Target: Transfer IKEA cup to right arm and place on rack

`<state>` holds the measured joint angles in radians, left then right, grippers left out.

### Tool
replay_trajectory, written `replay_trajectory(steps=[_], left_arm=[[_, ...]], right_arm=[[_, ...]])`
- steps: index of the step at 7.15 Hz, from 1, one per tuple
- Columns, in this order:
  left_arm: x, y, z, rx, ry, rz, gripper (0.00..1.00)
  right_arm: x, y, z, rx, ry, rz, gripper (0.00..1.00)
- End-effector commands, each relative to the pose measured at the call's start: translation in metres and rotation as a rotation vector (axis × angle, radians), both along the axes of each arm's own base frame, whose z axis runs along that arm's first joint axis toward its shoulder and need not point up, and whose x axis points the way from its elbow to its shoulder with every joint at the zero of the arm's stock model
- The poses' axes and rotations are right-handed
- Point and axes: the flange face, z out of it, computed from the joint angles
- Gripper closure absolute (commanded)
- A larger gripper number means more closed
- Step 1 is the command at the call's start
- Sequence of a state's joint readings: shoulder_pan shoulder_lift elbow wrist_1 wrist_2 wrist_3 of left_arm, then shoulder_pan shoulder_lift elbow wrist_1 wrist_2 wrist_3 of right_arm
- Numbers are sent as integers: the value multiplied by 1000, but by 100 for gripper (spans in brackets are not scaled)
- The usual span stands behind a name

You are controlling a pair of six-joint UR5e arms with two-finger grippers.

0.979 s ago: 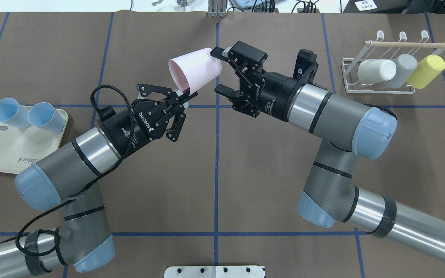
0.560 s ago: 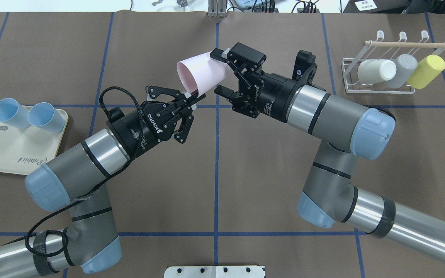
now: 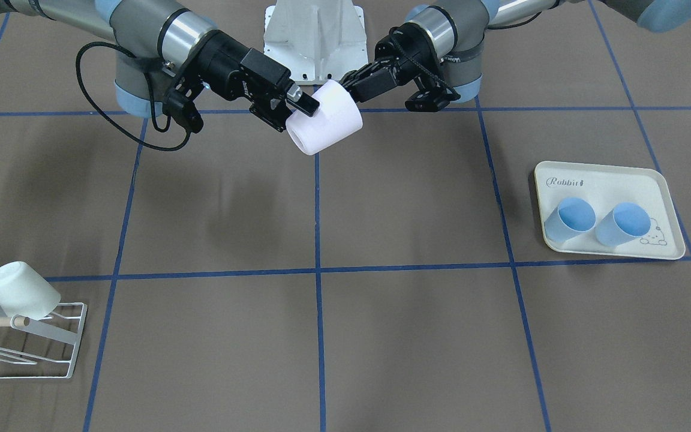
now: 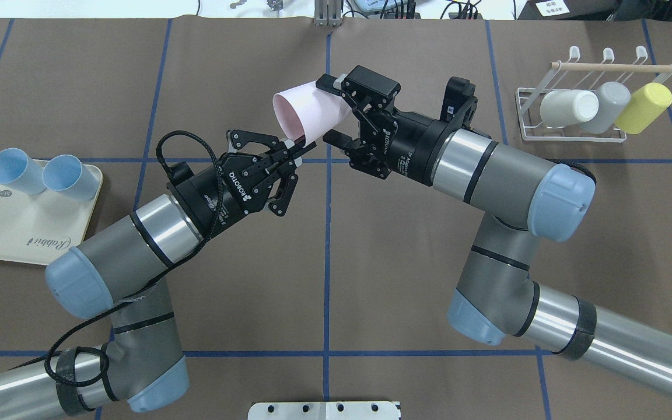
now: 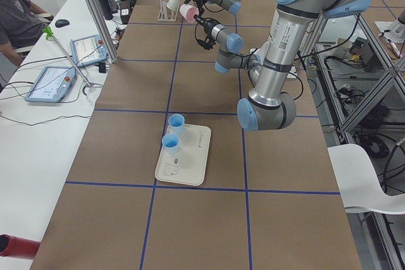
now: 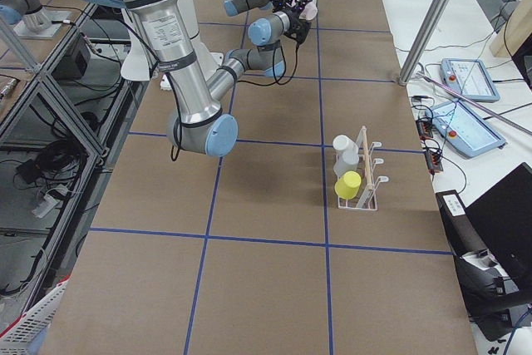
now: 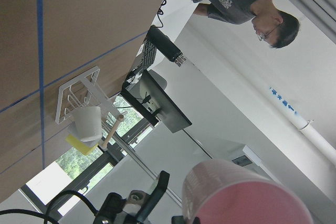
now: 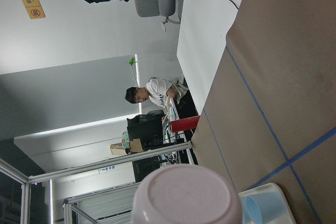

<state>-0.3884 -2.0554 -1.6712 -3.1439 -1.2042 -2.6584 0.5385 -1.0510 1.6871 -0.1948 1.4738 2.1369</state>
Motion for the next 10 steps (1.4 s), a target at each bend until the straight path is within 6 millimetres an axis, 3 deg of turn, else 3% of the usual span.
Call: replay_trajectory(steps=[1, 8, 9, 10], left_arm=[[0, 0, 0, -1, -1, 0, 100], [5, 6, -1, -8, 3, 2, 100], [7, 9, 0, -7, 0, 8, 100], [7, 9, 0, -6, -2, 6, 100]], right_arm=[[0, -1, 0, -5, -2, 12, 3], [-5, -6, -1, -11, -2, 22, 3], [-7, -5, -2, -11, -2, 19, 12], [-8, -4, -2, -10, -1, 16, 90]])
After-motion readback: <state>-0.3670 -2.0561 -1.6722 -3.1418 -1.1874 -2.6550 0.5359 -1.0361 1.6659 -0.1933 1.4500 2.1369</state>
